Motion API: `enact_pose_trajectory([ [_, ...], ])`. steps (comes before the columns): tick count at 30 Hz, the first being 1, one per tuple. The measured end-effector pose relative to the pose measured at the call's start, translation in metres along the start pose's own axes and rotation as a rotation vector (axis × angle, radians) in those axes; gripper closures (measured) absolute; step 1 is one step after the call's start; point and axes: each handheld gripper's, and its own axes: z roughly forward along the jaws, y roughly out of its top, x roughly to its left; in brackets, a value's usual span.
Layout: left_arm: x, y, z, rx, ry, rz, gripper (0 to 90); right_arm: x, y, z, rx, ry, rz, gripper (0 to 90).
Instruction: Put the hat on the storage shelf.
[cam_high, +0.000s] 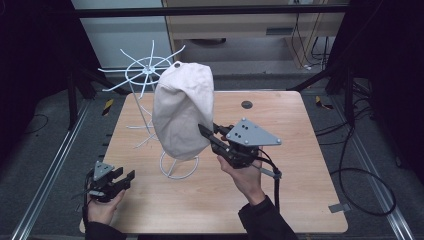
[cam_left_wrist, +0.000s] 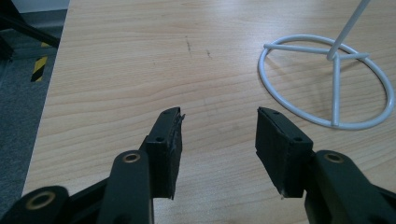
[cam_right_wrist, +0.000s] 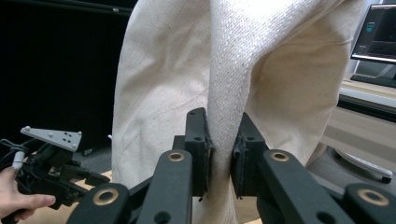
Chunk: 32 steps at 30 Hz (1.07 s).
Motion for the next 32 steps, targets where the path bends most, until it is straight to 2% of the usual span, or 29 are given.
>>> enact_pose_trajectory([
  [5, 0.000, 0.000, 0.000, -0.003, 0.001, -0.004, 50.6, -0.002, -0.001, -0.001, 0.012, -0.011, 0.009, 72.2],
  [10, 0.000, 0.000, 0.000, -0.003, 0.001, -0.005, 50.5, -0.006, -0.005, -0.008, 0.022, -0.033, 0.014, 56.8],
  [14, 0.000, 0.000, 0.000, -0.001, 0.001, -0.002, 50.4, -0.013, -0.010, -0.019, 0.021, -0.044, 0.054, 40.4],
  [16, 0.000, 0.000, 0.000, -0.001, 0.002, -0.004, 50.2, -0.017, -0.015, -0.026, 0.025, -0.039, 0.077, 35.3],
  [17, 0.000, -0.001, 0.000, 0.000, 0.002, -0.006, 50.1, -0.021, -0.022, -0.036, 0.032, -0.037, 0.091, 31.3],
  [19, 0.000, -0.001, 0.001, -0.001, 0.000, -0.009, 50.1, -0.022, -0.025, -0.039, 0.037, -0.037, 0.099, 29.7],
  [22, -0.001, -0.001, 0.001, 0.000, -0.001, -0.006, 49.8, -0.028, -0.040, -0.052, 0.059, -0.031, 0.127, 25.8],
  [25, -0.001, -0.001, 0.001, 0.001, -0.003, -0.005, 49.5, -0.036, -0.060, -0.064, 0.103, -0.060, 0.139, 23.2],
  [28, -0.001, -0.002, 0.002, 0.004, -0.004, -0.005, 48.5, -0.048, -0.088, -0.076, 0.165, -0.120, 0.164, 20.7],
  [32, -0.001, -0.002, 0.003, 0.005, -0.005, -0.006, 47.3, -0.065, -0.125, -0.090, 0.218, -0.204, 0.199, 19.3],
])
